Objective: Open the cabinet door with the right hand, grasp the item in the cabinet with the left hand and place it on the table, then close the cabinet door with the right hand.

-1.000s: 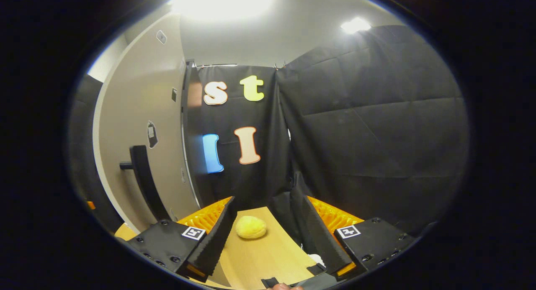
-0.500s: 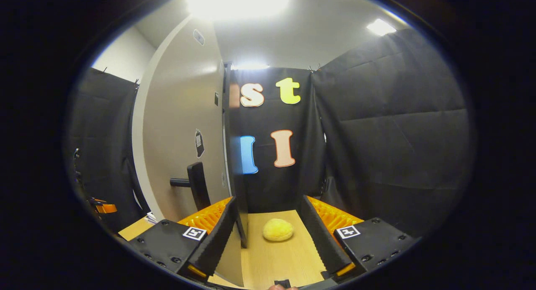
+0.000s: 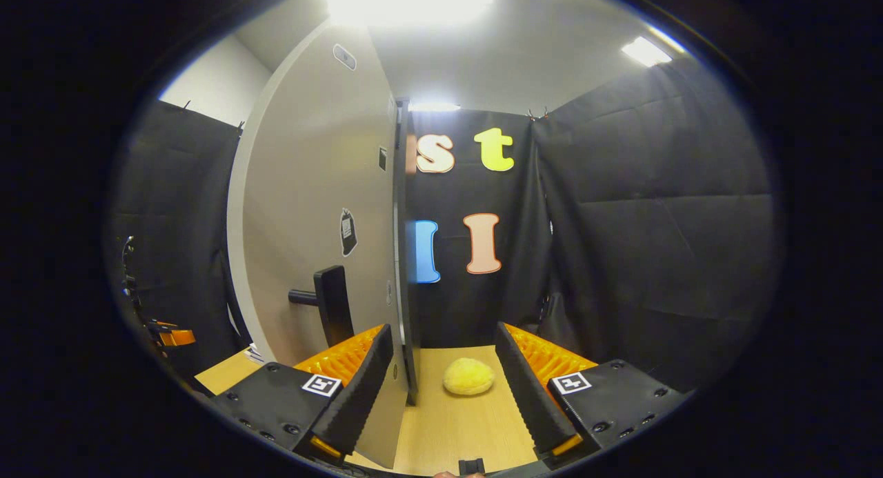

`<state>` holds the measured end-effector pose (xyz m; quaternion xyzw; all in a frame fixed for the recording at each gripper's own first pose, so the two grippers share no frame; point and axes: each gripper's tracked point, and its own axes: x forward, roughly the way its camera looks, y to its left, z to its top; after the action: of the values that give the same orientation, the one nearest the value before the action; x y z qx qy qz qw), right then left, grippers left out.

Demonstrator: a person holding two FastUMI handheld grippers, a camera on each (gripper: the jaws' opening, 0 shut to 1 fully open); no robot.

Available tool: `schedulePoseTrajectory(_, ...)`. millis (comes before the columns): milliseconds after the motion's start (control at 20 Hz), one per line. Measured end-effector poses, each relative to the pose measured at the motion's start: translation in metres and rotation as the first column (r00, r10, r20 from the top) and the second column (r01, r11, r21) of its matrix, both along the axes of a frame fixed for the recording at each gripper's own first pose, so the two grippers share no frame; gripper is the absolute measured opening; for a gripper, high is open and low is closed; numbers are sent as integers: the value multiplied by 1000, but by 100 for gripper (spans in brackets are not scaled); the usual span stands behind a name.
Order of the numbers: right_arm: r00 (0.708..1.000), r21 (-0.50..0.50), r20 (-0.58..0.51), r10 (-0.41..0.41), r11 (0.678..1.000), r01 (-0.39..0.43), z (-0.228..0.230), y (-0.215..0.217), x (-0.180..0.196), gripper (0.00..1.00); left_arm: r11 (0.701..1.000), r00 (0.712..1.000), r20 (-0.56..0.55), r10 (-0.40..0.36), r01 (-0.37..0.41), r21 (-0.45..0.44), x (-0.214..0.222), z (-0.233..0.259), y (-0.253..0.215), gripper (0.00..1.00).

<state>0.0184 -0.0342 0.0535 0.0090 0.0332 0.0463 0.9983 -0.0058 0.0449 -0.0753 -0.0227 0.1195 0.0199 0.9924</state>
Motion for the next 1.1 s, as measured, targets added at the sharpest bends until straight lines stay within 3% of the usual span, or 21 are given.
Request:
schedulePoseTrajectory(300, 996, 11, -12, 91, 996, -91, -4, 45, -9, 95, 1000, 1000, -11, 17, -17, -2, -11, -6, 5, 86)
schedulePoseTrajectory(350, 994, 7, -5, 105, 994, -105, -3, 52, -8, 90, 1000, 1000, -11, 17, -17, 1, -13, -6, 6, 86)
schedulePoseTrajectory(400, 993, -8, 7, 116, 993, -116, 0, 57, -7, 95, 1000, 1000, -8, 19, -19, 5, -15, -4, 7, 86)
schedulePoseTrajectory(450, 992, -22, 13, 125, 992, -125, 2, 60, -4, 90, 1000, 1000, -5, 23, -23, 13, -20, -1, 10, 86)
schedulePoseTrajectory(550, 989, -20, 6, 150, 989, -150, 0, 68, 0, 90, 999, 999, -2, 32, -32, 28, -25, 2, 15, 86)
schedulePoseTrajectory(600, 987, -8, 3, 160, 987, -160, -1, 72, 0, 95, 999, 999, -3, 41, -41, 32, -27, 3, 18, 86)
schedulePoseTrajectory(700, 983, 16, 5, 185, 983, -185, -1, 84, 1, 90, 998, 998, -9, 57, -57, 29, -32, 1, 22, 86)
schedulePoseTrajectory(750, 980, 23, 7, 198, 980, -198, -1, 91, 2, 95, 998, 998, -15, 64, -64, 25, -35, -1, 25, 86)
schedulePoseTrajectory(1000, 962, 20, 18, 272, 962, -272, 0, 126, 6, 90, 996, 996, -29, 84, -83, 32, -42, -5, 35, 86)
schedulePoseTrajectory(1100, 952, 3, 20, 306, 952, -306, 0, 139, 14, 95, 996, 996, -26, 91, -90, 25, -43, -5, 38, 86)
